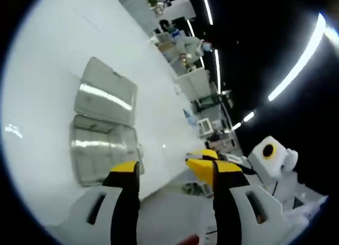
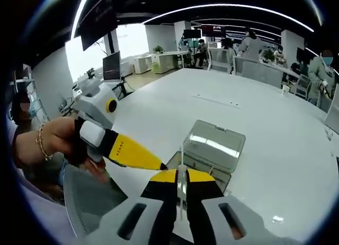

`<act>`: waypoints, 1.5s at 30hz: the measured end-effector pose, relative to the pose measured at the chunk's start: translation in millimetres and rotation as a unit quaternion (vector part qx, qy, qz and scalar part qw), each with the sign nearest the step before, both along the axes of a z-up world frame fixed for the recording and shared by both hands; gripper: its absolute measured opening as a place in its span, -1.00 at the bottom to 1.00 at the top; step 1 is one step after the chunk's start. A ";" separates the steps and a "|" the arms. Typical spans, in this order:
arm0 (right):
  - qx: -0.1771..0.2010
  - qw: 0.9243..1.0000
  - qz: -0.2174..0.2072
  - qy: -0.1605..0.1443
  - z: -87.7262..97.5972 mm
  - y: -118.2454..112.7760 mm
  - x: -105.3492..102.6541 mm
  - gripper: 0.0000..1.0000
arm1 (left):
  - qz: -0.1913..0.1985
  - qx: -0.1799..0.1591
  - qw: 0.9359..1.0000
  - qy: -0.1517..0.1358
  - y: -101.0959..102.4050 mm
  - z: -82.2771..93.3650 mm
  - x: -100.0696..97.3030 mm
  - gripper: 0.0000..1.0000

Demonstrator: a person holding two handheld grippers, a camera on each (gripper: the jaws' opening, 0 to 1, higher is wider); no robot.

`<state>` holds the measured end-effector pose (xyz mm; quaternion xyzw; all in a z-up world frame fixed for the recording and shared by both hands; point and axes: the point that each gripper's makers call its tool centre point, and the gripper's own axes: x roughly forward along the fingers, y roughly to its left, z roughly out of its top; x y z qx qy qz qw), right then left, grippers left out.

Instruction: Insert the divider into the dual guide fixture by aligning both edges with the guide slots and pushing it downward to the bottom, including one-sided entry, uneven engagement, binding, and posture correction.

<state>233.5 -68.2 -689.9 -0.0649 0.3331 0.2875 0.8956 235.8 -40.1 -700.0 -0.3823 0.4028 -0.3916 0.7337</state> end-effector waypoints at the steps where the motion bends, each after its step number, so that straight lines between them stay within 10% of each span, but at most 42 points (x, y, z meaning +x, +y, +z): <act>1: 0.000 1.000 -0.001 0.001 -0.3 0.3 -0.1 -1.00 | -0.004 0.009 1.000 -0.007 2.7 0.1 -1.1 0.09; 20: 0.004 0.999 -0.046 0.029 -11.3 20.9 -0.3 -1.00 | -0.079 0.122 0.982 -0.117 49.3 -1.8 -13.6 0.16; 37: 0.027 0.989 -0.131 0.065 -28.9 17.6 6.0 -1.00 | -0.170 0.231 0.931 -0.226 86.7 -6.1 -27.1 0.16; 45: 0.037 0.984 -0.161 0.072 -33.8 15.0 9.8 -1.00 | -0.183 0.253 0.918 -0.246 93.7 -7.2 -27.2 0.22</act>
